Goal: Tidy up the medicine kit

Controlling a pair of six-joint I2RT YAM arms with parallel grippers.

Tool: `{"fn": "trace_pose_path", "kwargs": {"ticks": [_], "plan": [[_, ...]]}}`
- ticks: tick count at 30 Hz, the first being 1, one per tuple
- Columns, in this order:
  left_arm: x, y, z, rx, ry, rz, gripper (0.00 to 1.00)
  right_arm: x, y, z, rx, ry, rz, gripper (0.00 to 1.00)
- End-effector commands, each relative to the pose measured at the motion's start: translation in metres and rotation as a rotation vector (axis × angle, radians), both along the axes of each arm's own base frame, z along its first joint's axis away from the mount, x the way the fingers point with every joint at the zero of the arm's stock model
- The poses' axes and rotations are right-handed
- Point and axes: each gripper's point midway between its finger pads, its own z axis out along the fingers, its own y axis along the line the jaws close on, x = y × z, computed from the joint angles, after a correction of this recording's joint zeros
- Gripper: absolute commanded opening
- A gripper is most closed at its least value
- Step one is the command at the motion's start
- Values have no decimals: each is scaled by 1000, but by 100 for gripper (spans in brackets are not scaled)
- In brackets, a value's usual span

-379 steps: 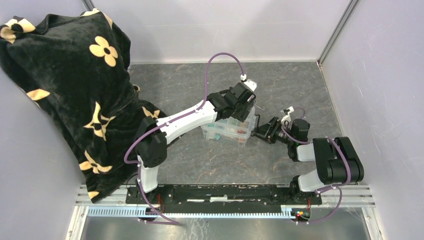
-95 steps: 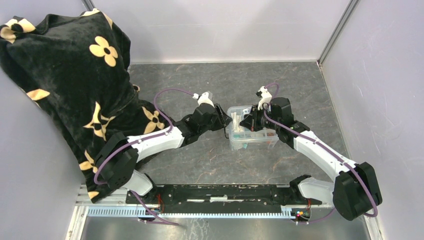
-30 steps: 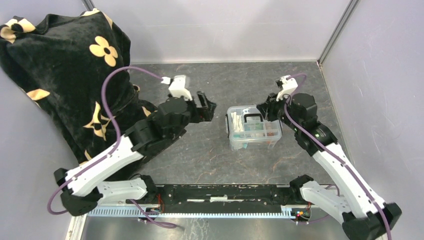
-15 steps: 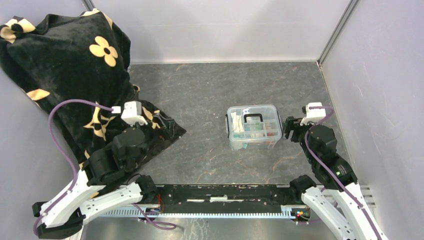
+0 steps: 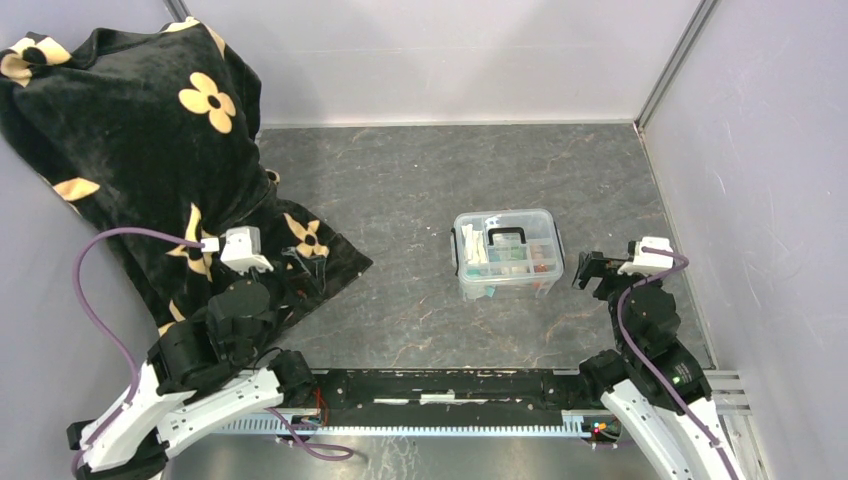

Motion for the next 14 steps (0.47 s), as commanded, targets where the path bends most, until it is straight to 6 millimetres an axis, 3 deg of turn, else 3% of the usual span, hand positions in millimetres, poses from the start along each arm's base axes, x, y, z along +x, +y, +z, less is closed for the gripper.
{"fn": "trace_pose_path", "kwargs": {"ticks": [1,10,14], "plan": [[2,5,2,-11,-30,26,100,1,-11,1,27,-61,-73,98],[5,3,-2,23,-18,34,100,8,-3,-30,37,-12,-58,98],[5,0,-3,28,-15,20,100,10,-2,-33,20,-13,-49,98]]}}
